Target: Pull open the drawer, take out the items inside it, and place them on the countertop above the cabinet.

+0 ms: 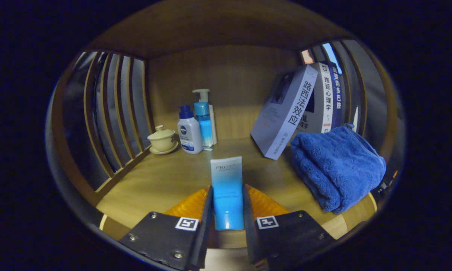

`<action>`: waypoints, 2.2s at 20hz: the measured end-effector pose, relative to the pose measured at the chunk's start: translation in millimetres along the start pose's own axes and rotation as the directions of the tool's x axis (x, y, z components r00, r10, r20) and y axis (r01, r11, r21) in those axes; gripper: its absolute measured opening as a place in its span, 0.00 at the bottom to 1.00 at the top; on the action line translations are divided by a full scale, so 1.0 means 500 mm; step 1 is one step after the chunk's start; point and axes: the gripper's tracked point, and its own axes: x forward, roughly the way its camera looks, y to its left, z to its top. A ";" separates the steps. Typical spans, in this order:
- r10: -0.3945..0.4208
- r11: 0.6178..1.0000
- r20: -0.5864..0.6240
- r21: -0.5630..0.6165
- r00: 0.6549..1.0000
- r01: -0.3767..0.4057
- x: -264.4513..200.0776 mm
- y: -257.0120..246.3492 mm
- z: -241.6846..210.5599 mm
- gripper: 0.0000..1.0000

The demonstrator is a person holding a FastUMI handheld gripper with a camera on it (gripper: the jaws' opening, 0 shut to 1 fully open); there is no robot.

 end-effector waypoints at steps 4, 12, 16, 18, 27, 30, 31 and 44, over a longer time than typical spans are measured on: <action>-0.010 1.000 0.007 -0.006 1.000 0.010 0.019 -0.003 -0.006 0.42; -0.083 0.996 0.031 0.028 0.996 0.083 0.024 -0.033 0.012 0.55; -0.119 0.992 0.059 0.042 0.991 0.117 -0.032 -0.059 0.047 0.91; -0.127 0.991 0.076 0.044 0.989 0.124 -0.079 -0.071 0.071 0.94; -0.081 0.997 0.120 -0.012 0.990 0.083 -0.362 -0.101 0.106 0.99; -0.042 0.998 0.099 -0.041 0.994 0.046 -0.466 -0.088 0.062 0.99; -0.025 0.999 0.085 -0.039 0.996 0.028 -0.501 -0.081 0.041 0.99; -0.061 0.997 0.084 0.044 0.995 0.057 -0.688 -0.118 -0.189 0.99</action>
